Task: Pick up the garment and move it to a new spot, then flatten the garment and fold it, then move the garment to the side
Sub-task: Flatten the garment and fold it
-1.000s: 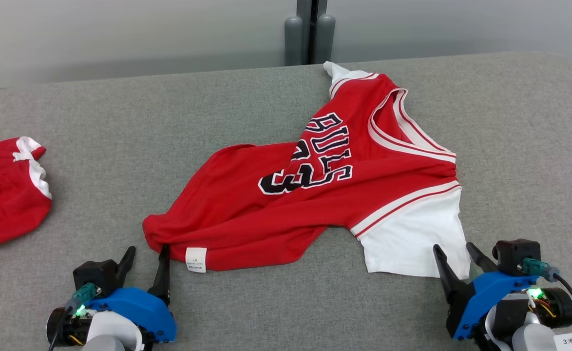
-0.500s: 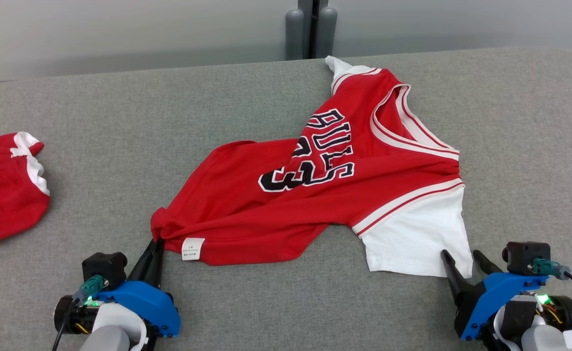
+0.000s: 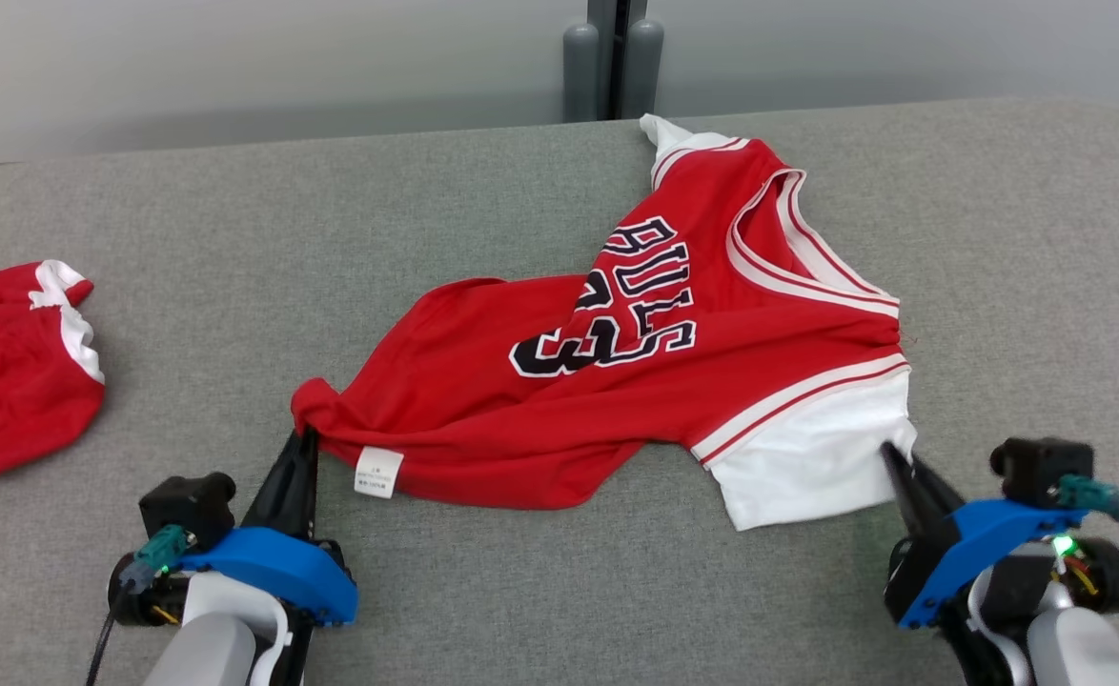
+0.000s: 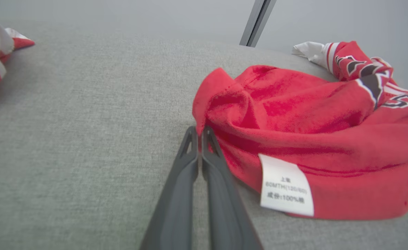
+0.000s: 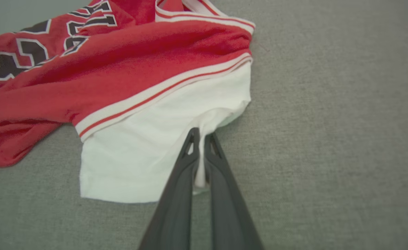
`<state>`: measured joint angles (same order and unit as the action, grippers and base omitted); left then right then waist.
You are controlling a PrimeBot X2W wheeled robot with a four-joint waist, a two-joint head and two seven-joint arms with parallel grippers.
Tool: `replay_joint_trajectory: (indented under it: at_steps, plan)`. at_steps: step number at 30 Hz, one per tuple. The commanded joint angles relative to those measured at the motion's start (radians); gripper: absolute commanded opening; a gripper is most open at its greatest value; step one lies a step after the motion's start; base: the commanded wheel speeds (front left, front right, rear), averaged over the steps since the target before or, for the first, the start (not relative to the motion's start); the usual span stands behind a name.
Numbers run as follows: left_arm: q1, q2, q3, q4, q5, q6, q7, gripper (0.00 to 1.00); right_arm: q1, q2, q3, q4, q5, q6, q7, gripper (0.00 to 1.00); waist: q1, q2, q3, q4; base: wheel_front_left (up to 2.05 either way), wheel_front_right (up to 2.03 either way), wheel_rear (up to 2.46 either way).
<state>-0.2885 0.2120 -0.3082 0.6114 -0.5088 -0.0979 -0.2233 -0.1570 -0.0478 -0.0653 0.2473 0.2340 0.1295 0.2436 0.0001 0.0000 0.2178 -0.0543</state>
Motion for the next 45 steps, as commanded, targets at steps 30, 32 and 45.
replay_joint_trajectory:
  at_steps: [30,32,45]
  plan:
    - [-0.429,0.247,0.210,-0.788,-0.290,0.185,0.598,0.00,-0.831,-0.137,-0.076,-0.270,0.128,0.002,0.219,0.00,-0.0001,0.0000,0.173,-0.060,0.00,0.00,0.00]
    - [-0.499,0.264,0.210,-0.724,-0.253,0.180,0.579,0.00,-0.920,-0.142,-0.059,-0.177,0.118,0.002,0.141,0.00,-0.0001,0.0000,0.216,-0.068,0.00,0.00,0.00]
    - [-0.857,0.273,0.195,-0.456,-0.087,0.105,0.291,0.00,-1.313,-0.171,-0.046,0.131,0.077,0.001,-0.353,0.00,-0.0001,0.0000,0.308,-0.084,0.00,0.00,0.00]
